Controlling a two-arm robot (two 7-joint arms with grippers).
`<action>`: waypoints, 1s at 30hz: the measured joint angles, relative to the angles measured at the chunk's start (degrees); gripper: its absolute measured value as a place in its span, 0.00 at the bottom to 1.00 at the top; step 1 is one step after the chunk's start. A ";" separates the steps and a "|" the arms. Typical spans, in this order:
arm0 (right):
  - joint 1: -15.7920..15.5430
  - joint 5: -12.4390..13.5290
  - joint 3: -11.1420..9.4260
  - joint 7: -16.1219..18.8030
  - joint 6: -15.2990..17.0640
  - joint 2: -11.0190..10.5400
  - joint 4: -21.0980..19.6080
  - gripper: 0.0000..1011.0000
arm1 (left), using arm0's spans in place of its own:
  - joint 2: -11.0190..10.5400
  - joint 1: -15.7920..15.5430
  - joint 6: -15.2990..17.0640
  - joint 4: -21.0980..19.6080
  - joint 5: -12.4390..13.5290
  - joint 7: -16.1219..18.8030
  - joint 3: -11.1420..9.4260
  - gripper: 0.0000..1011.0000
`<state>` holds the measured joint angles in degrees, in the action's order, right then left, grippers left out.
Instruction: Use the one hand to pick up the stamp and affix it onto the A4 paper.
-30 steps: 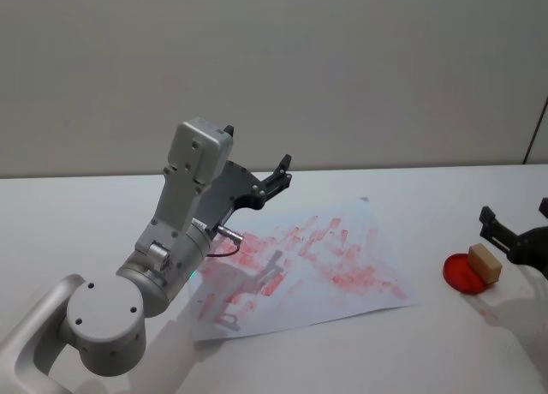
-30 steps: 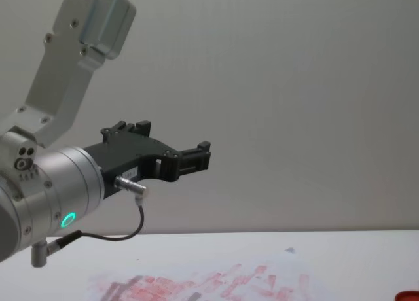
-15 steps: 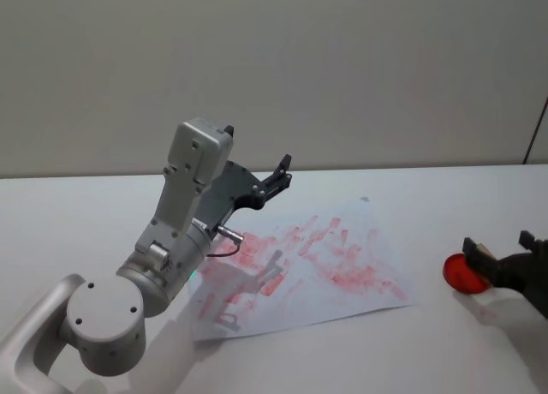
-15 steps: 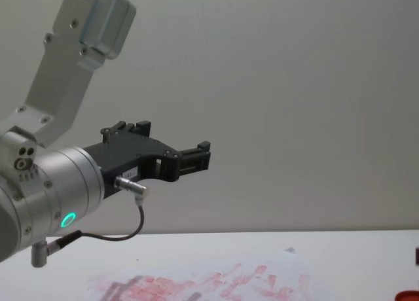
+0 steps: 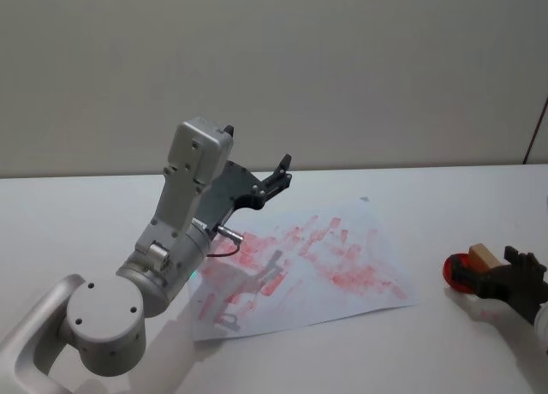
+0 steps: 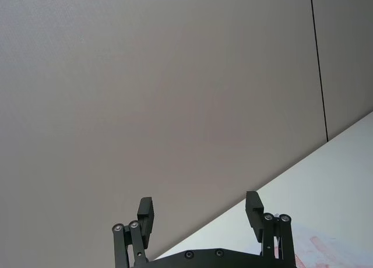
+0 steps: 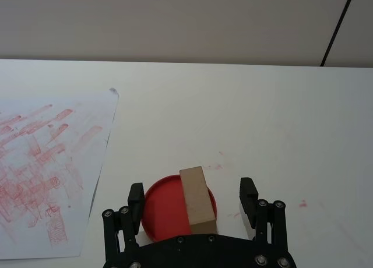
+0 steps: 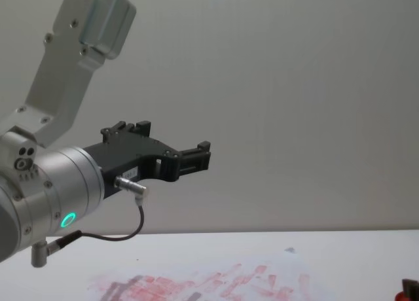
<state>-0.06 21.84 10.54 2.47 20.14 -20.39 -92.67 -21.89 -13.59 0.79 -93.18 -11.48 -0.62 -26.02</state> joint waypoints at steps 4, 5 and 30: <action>0.87 -0.96 0.35 0.57 0.77 0.46 0.97 0.99 | 0.00 0.00 0.00 0.00 0.00 0.00 0.00 0.99; 1.02 -1.12 0.41 0.67 0.89 0.54 1.12 0.99 | 0.00 0.00 0.00 0.00 0.00 0.00 0.00 0.99; 2.96 -3.32 1.17 1.83 2.59 1.55 3.29 0.33 | 0.00 0.00 0.00 0.00 0.00 0.00 0.00 0.99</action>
<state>2.90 18.51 11.71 4.30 22.73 -18.84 -89.37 -21.89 -13.59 0.79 -93.17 -11.48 -0.63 -26.03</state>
